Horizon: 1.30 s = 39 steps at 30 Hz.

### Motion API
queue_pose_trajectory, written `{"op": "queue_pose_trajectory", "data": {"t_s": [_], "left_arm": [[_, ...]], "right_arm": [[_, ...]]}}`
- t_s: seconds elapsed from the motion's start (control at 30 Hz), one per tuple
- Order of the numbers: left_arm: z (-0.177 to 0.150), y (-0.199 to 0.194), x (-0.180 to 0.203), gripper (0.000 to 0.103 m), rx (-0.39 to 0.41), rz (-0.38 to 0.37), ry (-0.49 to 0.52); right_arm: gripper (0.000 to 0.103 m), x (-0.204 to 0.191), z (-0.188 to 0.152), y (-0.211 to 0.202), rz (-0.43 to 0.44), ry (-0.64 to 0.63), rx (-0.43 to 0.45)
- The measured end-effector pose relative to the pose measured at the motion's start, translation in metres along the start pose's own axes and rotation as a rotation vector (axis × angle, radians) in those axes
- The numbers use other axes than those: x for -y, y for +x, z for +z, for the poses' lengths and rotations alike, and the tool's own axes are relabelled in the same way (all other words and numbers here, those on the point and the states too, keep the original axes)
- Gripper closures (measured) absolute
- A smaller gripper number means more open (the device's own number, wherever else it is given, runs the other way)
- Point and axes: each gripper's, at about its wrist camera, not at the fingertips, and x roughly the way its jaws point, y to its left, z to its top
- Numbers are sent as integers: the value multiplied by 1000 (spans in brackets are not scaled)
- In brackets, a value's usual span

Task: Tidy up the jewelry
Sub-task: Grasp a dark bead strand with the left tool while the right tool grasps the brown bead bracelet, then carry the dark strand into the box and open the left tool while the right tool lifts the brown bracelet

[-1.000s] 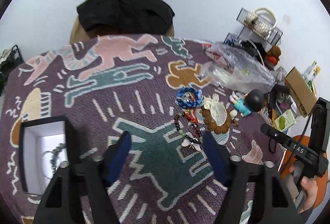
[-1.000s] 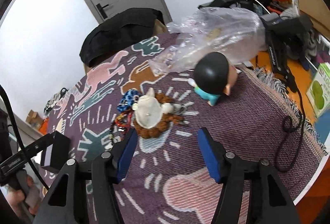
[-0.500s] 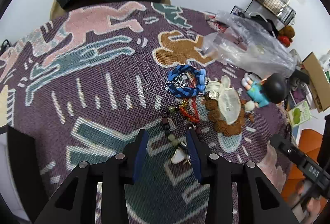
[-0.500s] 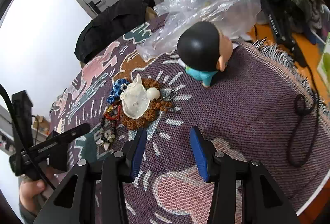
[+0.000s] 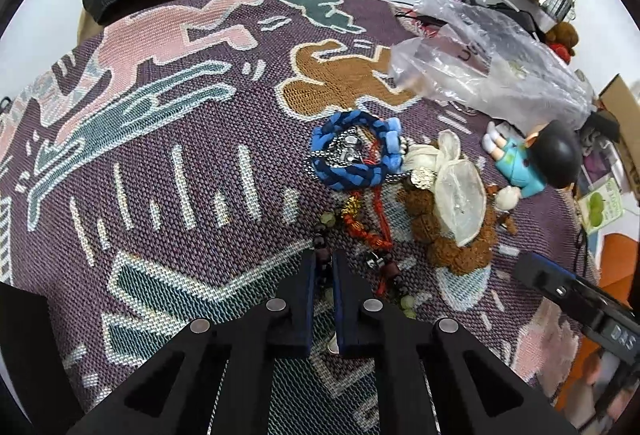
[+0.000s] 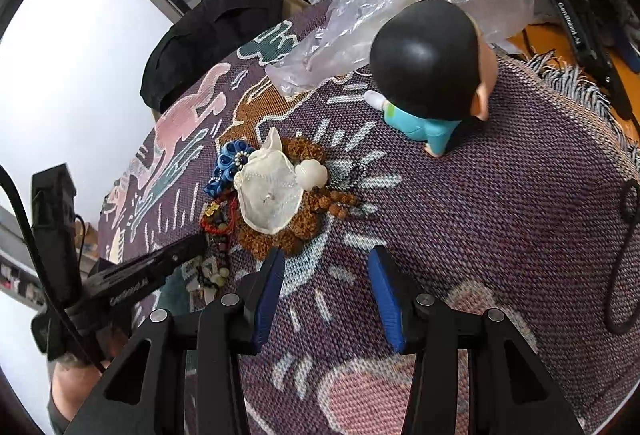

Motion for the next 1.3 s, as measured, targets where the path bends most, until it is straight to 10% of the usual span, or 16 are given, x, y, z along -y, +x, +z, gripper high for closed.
{"op": "queue_pose_trajectory", "data": {"t_s": [0.93, 1.3], "left_arm": [[-9, -88, -42, 95, 165, -66, -52], [-13, -115, -49, 95, 215, -81, -68]], "right_arm": [[79, -29, 29, 43, -116, 28, -68], [83, -33, 30, 22, -28, 37, -48]]}}
